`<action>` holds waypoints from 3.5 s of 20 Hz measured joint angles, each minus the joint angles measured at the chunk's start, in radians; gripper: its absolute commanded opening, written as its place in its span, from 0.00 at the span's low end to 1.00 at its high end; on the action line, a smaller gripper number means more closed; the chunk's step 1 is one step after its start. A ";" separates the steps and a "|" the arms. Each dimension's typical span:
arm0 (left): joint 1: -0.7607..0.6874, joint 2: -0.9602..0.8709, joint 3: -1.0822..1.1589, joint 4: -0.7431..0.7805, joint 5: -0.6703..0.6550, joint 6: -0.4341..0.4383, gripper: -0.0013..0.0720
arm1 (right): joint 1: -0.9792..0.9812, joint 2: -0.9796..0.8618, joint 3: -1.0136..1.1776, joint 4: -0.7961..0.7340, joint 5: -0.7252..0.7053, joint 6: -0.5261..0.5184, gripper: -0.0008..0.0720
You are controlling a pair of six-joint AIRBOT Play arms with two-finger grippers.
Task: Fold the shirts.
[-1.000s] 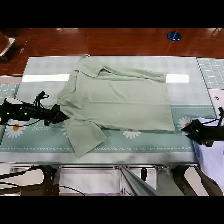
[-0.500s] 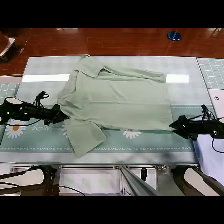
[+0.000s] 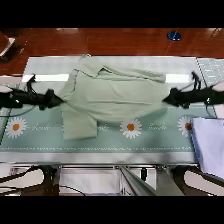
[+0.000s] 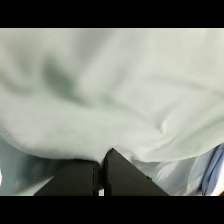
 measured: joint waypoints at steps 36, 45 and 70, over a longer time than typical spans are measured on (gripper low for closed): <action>-0.157 0.393 0.209 0.480 0.337 -0.202 0.05 | 0.043 0.369 0.238 -0.396 0.095 0.147 0.04; -0.253 -0.188 0.495 0.357 0.501 -0.289 0.05 | 0.043 -0.320 0.542 -0.241 -0.136 0.101 0.04; -0.145 -0.373 0.546 0.499 -0.217 -0.177 0.71 | -0.003 -0.429 0.452 -0.264 0.282 0.031 0.57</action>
